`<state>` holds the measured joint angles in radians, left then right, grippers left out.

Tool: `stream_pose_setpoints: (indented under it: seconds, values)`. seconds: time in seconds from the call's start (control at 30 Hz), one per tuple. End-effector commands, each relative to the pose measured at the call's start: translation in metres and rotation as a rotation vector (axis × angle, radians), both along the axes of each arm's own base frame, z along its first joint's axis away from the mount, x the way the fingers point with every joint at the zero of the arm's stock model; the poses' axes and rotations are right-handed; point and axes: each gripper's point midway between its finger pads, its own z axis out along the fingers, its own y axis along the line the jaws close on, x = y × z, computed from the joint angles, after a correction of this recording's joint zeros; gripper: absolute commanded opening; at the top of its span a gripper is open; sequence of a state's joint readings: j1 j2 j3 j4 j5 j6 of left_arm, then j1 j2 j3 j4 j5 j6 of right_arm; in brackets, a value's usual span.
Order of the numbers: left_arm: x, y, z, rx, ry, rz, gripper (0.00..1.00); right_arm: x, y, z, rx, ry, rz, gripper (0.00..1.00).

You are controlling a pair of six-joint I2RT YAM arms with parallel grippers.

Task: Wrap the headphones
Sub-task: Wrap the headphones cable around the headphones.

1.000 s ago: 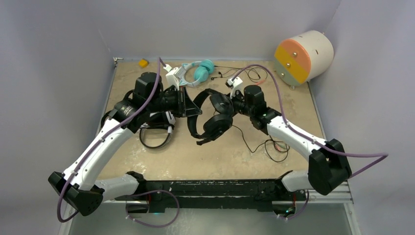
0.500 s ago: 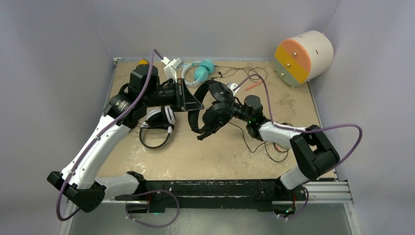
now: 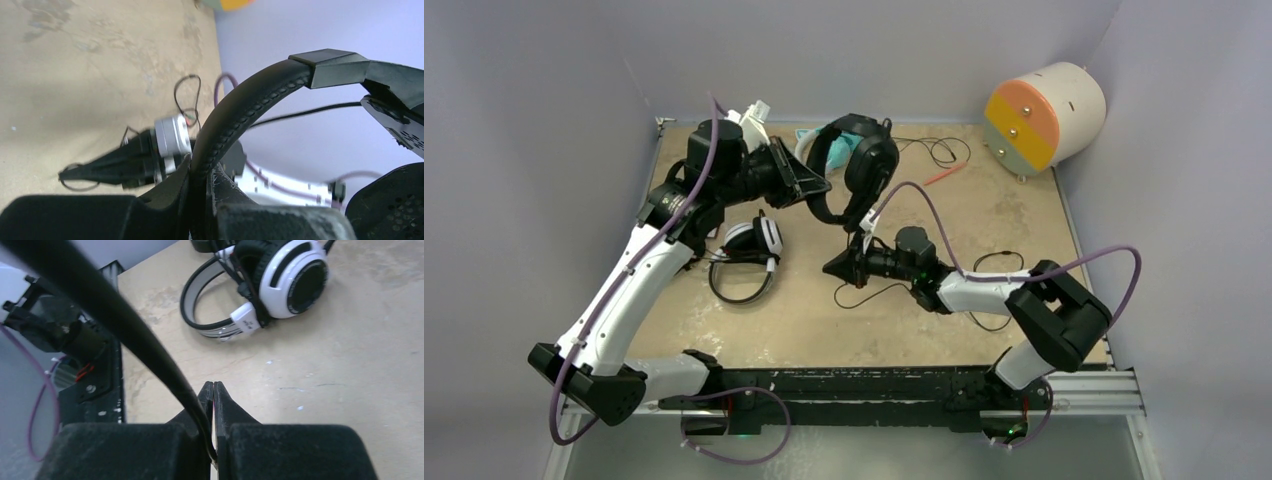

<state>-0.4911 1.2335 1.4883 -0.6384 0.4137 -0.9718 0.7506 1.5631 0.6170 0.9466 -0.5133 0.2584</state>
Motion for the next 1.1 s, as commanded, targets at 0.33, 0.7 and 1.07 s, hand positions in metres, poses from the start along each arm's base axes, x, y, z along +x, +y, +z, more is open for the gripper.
stream_pose_setpoints:
  seconds: [0.33,0.7,1.07]
  values:
    - [0.079,0.105,-0.043,0.043,0.051,0.852,0.0,-0.08,0.02,0.023,-0.127,0.084,0.051,0.02]
    - [0.084,0.145,-0.11,0.434,0.072,1.107,0.0,-0.112,0.022,0.048,-0.243,0.152,0.156,0.0]
    - [0.068,0.14,-0.167,0.824,0.022,1.057,0.0,-0.082,-0.024,0.095,-0.424,0.074,-0.076,0.0]
